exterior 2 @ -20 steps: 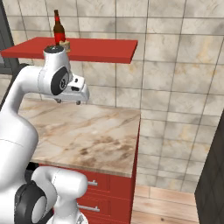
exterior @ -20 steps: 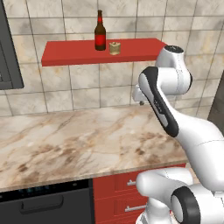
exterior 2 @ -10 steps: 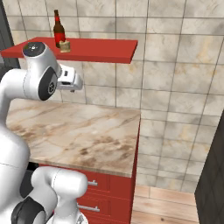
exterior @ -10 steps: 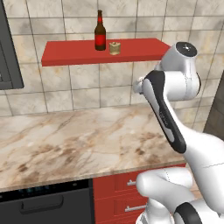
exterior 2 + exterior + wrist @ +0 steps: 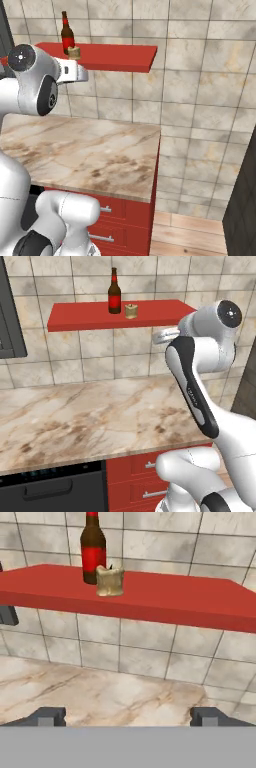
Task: Get the candle and the beer from the cabinet and move them to the dining counter.
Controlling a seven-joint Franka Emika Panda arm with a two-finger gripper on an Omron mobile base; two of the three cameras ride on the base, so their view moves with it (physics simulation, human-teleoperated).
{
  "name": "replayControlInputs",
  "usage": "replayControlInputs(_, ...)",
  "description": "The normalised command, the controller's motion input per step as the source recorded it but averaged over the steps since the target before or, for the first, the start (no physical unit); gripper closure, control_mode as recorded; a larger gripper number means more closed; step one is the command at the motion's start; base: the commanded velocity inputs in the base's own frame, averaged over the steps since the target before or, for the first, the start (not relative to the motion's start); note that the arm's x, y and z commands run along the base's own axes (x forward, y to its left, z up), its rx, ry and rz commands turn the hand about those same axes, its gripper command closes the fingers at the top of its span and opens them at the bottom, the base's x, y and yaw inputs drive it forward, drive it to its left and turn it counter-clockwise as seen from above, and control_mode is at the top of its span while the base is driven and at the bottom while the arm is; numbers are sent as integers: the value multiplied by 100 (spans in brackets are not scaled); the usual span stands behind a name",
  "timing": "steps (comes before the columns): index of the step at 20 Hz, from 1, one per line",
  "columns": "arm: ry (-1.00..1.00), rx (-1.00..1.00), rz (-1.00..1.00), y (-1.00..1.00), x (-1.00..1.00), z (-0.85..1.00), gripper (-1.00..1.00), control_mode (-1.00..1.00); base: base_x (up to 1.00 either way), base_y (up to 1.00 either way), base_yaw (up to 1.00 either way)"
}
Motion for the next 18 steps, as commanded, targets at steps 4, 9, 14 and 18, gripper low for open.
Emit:
replayControlInputs(4, -38, 1, 9, 14, 8, 38, -100, -100, 0, 0, 0)
replayControlInputs(9, -31, 2, 10, 18, 15, 40, -100, -100, 0, 0, 0)
replayControlInputs(14, -15, 1, 3, 8, 26, 53, -100, -100, 0, 0, 0)
replayControlInputs(18, 1, 0, 0, 1, 32, 46, -100, -100, 0, 0, 0)
